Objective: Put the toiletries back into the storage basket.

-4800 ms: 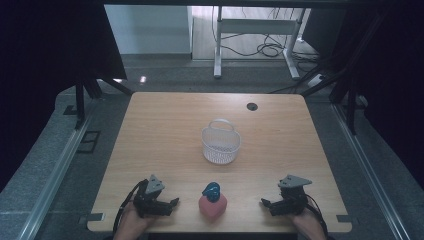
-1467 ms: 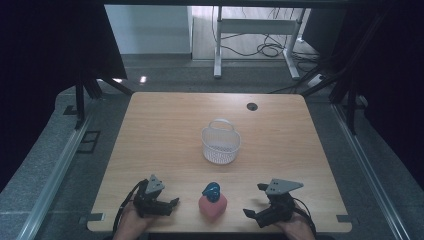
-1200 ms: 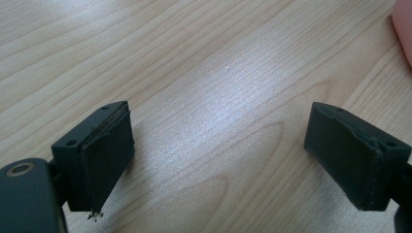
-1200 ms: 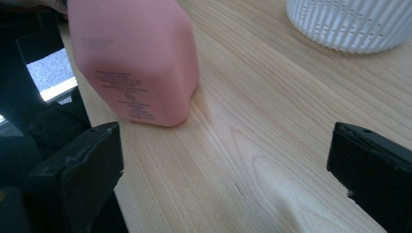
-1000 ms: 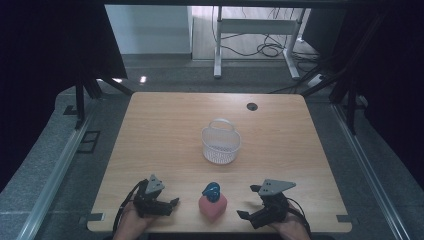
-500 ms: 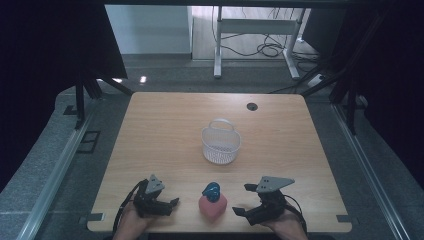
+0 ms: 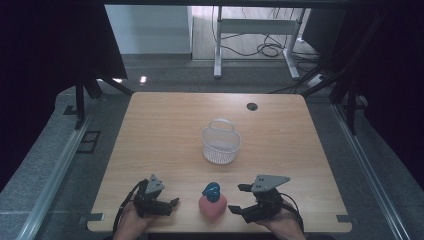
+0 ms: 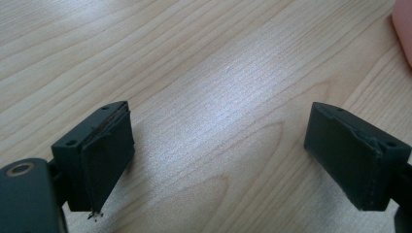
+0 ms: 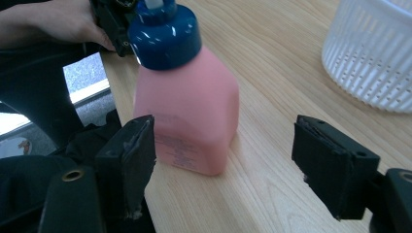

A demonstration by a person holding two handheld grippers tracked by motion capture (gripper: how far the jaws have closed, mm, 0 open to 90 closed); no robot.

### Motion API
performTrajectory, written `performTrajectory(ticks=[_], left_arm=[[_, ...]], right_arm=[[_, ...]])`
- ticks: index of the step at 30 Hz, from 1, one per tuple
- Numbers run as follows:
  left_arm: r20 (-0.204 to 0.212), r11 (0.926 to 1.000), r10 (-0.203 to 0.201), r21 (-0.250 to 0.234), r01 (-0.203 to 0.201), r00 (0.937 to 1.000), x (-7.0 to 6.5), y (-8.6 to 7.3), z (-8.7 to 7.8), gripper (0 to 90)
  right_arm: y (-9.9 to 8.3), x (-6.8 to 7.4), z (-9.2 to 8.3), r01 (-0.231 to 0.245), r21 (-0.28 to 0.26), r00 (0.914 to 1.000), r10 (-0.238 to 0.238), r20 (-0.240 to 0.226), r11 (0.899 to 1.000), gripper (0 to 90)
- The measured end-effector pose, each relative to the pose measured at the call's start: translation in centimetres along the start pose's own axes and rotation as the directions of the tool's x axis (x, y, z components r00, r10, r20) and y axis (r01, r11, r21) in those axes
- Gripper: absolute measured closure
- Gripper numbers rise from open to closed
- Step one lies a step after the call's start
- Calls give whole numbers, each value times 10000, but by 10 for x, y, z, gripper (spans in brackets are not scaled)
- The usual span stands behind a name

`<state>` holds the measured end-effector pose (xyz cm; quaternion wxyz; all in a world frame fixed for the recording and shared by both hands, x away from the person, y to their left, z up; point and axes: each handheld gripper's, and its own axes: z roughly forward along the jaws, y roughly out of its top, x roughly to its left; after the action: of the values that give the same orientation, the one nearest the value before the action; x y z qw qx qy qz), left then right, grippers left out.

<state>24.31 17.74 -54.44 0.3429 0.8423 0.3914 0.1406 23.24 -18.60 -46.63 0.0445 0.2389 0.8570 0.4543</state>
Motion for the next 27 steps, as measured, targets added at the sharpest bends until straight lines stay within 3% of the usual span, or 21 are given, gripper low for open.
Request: performTrajectory(ticks=[11, 27], left_arm=[[2, 10000, -13, -22, 13, 10000, 0, 0, 0, 104], [4, 10000, 8, 18, -8, 10000, 0, 0, 0, 104]], right_arm=[[15, 10, 6, 535, 58, 9981, -533, -315, 9986, 319], [36, 14, 14, 521, -281, 9945, -544, -892, 9982, 441]])
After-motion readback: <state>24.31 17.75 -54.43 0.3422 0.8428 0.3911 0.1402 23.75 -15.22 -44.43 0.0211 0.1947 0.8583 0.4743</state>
